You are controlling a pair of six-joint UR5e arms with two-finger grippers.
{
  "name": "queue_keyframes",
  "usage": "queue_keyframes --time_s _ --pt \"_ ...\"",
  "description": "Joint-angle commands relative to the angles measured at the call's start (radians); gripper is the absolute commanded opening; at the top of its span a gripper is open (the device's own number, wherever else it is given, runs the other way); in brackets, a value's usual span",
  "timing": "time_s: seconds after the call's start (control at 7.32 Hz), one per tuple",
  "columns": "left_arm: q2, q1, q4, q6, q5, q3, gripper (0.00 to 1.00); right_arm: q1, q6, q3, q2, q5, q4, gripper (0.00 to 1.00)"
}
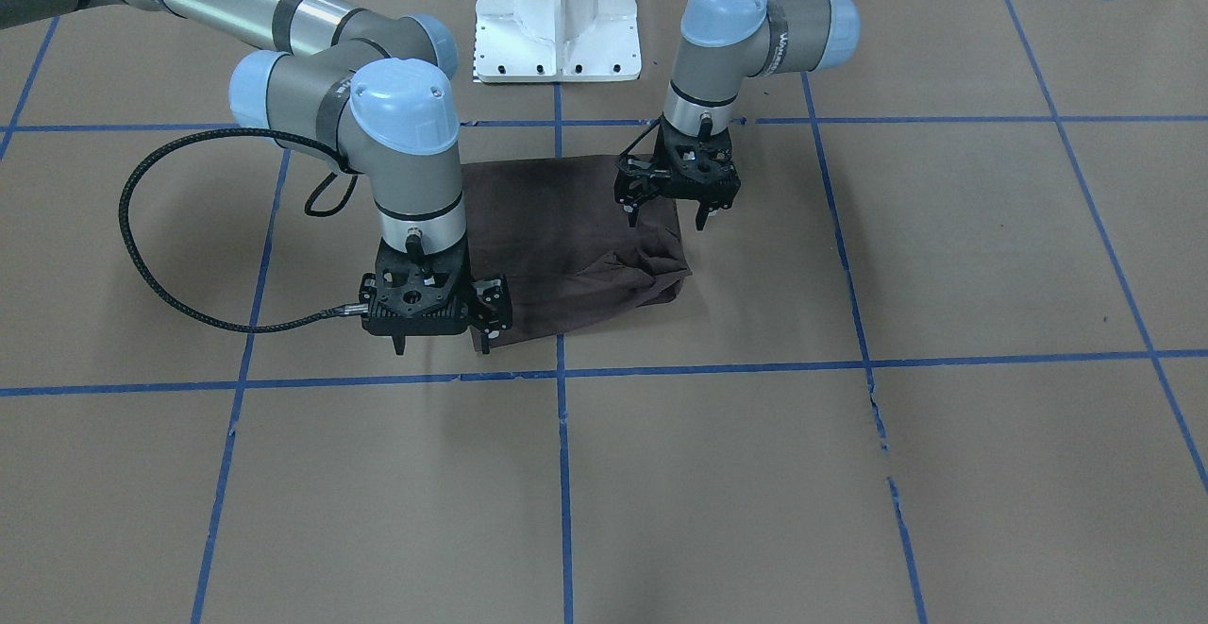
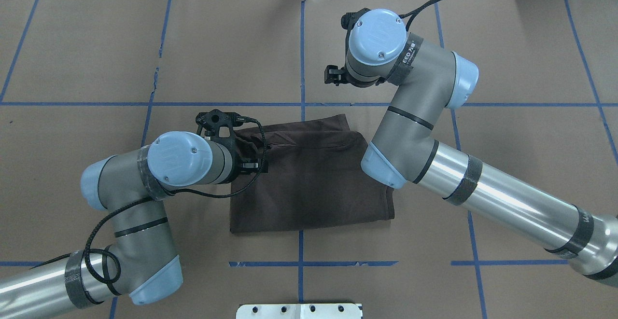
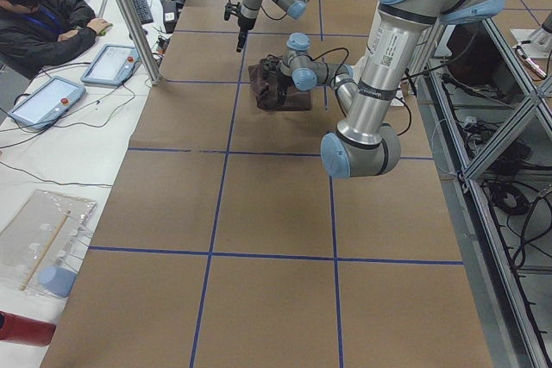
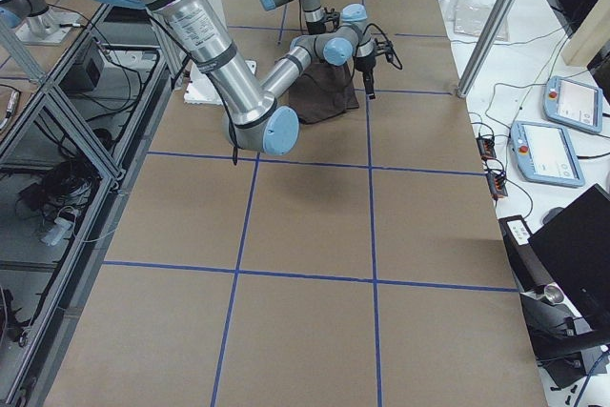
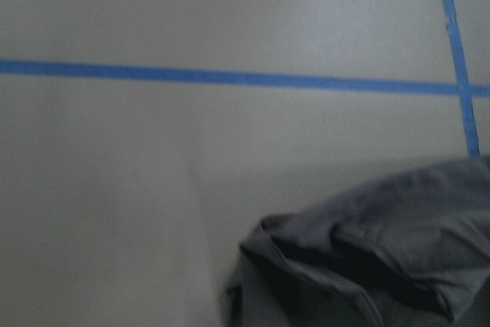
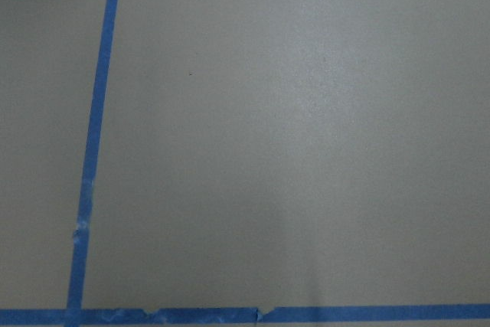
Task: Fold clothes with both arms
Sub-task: 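Move the right gripper away from the shirt while the left gripper presses its top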
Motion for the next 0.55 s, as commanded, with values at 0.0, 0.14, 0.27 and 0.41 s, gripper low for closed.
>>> queue_keyframes --time_s 0.0,0.14,0.27,0.41 --pt "-0.033 0.009 0.002 0.001 0.023 0.06 1.0 0.0 -0.001 0.003 -0.006 -0.001 0.003 1.0" --pt "-0.043 -0.008 0.002 0.001 0.038 0.08 1.0 0.0 -0.001 0.003 -0.007 -0.001 0.003 1.0" --pt "-0.061 -0.054 0.0 0.001 0.035 0.108 1.0 0.0 -0.001 0.001 -0.008 -0.001 0.003 1.0" --pt "-0.093 -0.107 -0.015 0.006 0.03 0.172 1.0 0.0 -0.001 0.001 -0.008 0.001 0.003 1.0"
